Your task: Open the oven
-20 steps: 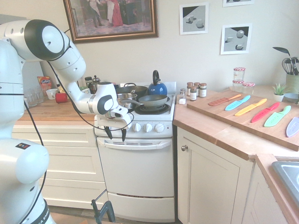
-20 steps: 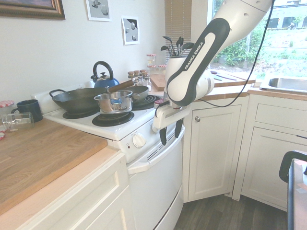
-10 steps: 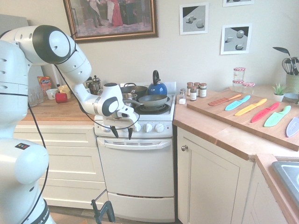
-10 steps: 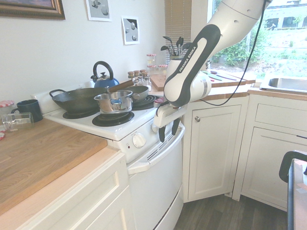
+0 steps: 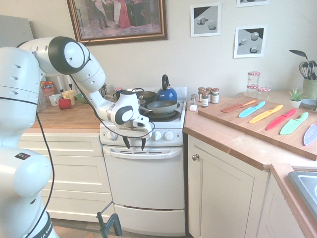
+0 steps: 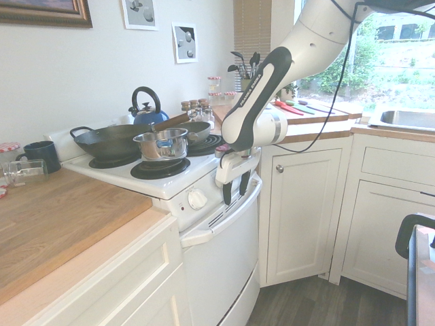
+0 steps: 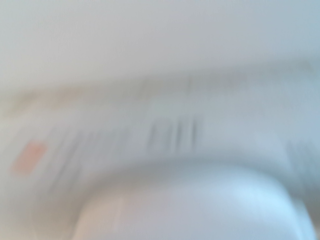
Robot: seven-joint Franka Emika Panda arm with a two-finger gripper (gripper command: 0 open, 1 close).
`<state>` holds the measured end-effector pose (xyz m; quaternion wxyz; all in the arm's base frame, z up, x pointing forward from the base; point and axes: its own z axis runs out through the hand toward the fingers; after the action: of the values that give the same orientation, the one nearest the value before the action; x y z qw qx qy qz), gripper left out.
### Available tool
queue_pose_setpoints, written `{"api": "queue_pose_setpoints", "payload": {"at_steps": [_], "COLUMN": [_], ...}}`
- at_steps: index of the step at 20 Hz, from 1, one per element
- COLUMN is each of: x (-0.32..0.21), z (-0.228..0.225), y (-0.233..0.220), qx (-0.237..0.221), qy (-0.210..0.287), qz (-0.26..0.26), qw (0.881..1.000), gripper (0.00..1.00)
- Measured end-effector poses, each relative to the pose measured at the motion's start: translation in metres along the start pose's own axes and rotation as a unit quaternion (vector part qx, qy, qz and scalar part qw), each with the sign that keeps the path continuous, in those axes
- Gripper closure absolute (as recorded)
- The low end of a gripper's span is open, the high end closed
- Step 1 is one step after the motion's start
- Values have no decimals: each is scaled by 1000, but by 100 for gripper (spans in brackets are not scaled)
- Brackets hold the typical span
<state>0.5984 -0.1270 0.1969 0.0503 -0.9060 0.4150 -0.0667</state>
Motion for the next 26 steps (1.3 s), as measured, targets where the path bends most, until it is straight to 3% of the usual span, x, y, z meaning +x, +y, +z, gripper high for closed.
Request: {"api": "queue_pose_setpoints", "payload": {"at_steps": [10,26], "x": [-19,-31], "z": [30,14], "y": [-6,6], "qx": [-29,-63], "qy": [-35,-6], "qz": [-14,-40], "qw": [999,997], "gripper": [0,0]}}
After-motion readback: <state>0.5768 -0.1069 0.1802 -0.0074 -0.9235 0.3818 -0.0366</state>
